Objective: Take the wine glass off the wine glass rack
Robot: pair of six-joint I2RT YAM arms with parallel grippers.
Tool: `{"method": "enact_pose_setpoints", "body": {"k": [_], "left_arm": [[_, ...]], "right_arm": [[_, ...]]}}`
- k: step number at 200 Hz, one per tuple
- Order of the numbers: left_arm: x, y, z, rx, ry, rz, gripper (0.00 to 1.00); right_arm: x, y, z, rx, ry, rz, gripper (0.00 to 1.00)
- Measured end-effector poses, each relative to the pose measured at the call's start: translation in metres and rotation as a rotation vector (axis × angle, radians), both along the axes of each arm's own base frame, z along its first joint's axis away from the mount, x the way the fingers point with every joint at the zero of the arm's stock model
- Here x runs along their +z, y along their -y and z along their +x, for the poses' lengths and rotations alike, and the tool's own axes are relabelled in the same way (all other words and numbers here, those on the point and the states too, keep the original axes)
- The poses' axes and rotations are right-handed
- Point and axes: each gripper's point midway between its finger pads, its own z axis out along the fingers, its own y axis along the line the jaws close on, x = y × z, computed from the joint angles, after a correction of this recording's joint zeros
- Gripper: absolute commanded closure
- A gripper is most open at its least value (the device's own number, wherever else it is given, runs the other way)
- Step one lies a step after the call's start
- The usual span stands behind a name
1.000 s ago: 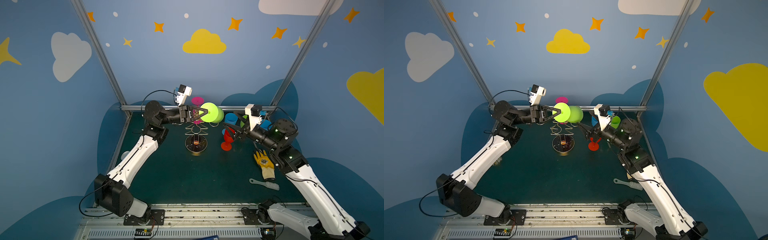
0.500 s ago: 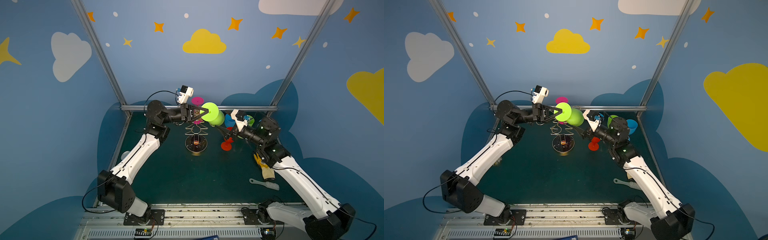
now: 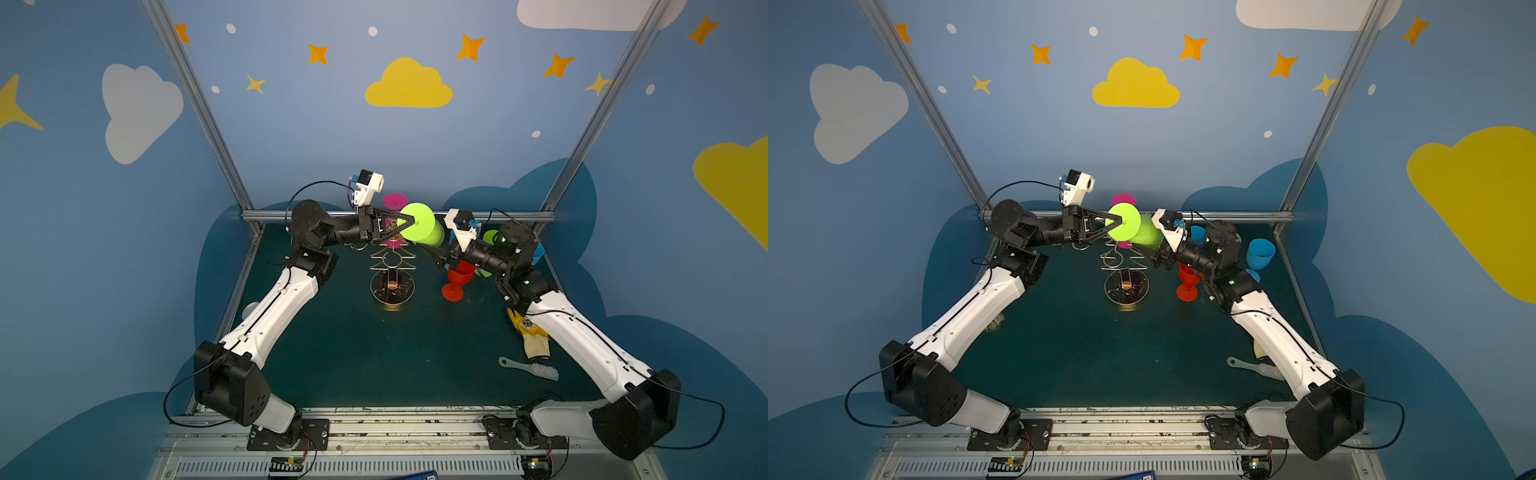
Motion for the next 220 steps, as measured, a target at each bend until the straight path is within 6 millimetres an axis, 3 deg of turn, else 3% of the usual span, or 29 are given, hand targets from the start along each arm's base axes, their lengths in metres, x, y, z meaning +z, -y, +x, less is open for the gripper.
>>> {"method": "enact_pose_setpoints", "body": {"k": [52, 109, 129, 164, 199, 220], "left_arm": [[0.003, 0.000, -0.004, -0.021, -0.010, -0.007, 0.97], [0.008, -0.001, -0.010, -0.046, -0.019, -0.018, 0.97], [0.008, -0.001, -0.010, -0.045, -0.023, -0.019, 0.97], [0.009, -0.001, -0.009, -0.042, -0.035, -0.022, 0.95], [0.007, 0.000, -0.007, -0.031, -0.010, -0.016, 0.75], [0.005, -0.001, -0.005, -0.008, 0.025, -0.007, 0.49]], "right_arm": [[0.005, -0.008, -0.006, 0.018, 0.018, -0.001, 0.10], [0.004, -0.015, 0.001, -0.019, 0.041, -0.019, 0.11], [0.004, -0.016, 0.001, -0.022, 0.046, -0.022, 0.18], [0.000, -0.020, -0.003, -0.011, 0.046, -0.042, 0.46], [-0.008, -0.018, -0.005, -0.019, -0.011, -0.053, 0.57], [-0.007, -0.011, -0.009, -0.042, -0.051, -0.051, 0.62]]}}
